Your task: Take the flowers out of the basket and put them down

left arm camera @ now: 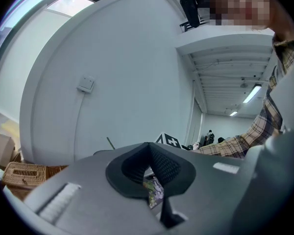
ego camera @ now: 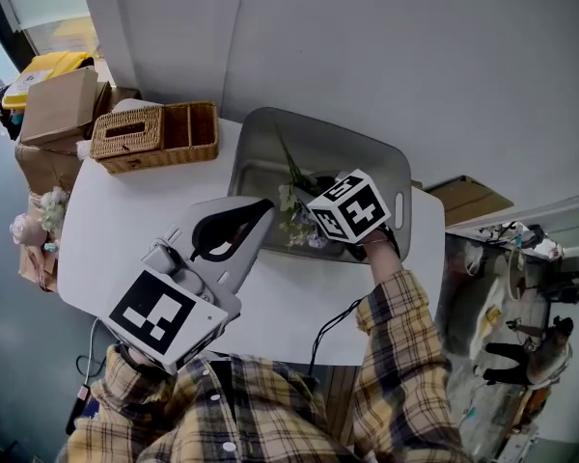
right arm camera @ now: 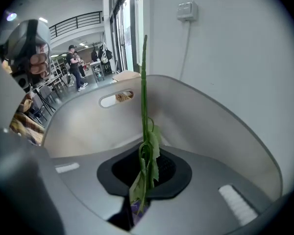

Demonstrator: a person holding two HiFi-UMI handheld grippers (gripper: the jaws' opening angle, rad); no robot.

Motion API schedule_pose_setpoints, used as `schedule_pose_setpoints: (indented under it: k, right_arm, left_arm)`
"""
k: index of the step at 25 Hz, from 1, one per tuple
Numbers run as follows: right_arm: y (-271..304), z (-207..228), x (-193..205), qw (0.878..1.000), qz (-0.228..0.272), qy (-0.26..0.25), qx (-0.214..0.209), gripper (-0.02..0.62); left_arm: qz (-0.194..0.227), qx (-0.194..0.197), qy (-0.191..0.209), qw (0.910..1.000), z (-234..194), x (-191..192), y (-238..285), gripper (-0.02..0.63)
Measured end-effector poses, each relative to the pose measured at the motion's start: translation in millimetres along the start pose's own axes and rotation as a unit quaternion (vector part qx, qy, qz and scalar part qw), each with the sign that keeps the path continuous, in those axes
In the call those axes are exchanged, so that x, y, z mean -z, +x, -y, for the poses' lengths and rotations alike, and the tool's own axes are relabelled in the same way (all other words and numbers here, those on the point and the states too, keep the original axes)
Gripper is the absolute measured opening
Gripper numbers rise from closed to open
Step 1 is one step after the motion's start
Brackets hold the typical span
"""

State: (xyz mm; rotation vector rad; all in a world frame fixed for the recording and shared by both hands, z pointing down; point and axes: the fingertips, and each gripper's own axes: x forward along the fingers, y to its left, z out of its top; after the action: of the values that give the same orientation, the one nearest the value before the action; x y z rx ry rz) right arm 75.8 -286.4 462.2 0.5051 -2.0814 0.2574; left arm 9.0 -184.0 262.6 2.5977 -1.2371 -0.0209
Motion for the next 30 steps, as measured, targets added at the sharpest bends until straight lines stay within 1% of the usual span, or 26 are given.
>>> schedule_pose_setpoints:
  k: [8, 15, 19, 24, 27, 30]
  right_arm:
    - [-55.7, -4.6, -25.0, 0.997, 0.058, -0.013, 0.042, 0.034]
    - [-115.8, -15.1, -49.9, 0.989, 0.112, -0.032, 0.087, 0.034]
    - [-162.5, -23.7, -62.6, 0.982, 0.151, -0.039, 0.111, 0.034]
    - [-216.2, -40.8, -73.3, 0.969, 0.203, -0.04, 0.139, 0.034]
    - [-233.1, -52.0, -79.4, 0.96, 0.23, -0.038, 0.156, 0.034]
    - [-247.4, -60.9, -77.6, 0.952, 0.243, -0.035, 0.183, 0.034]
  left_arm:
    - [0.011, 0.021, 0.016, 0.9996, 28.1, -6.4, -10.9, 0.012]
    - [0.01, 0.035, 0.028, 0.9989, 42.7, -7.2, -16.9, 0.012]
    - [0.006, 0.048, 0.035, 0.9982, 56.7, -8.8, -15.0, 0.012]
    - [0.005, 0.069, 0.041, 0.9968, 72.6, -7.9, -11.9, 0.012]
    - [0.0, 0.085, 0.041, 0.9956, 68.5, 2.4, -12.0, 0.012]
    - [-0.003, 0.106, 0.044, 0.9934, 63.2, 14.1, -10.5, 0.012]
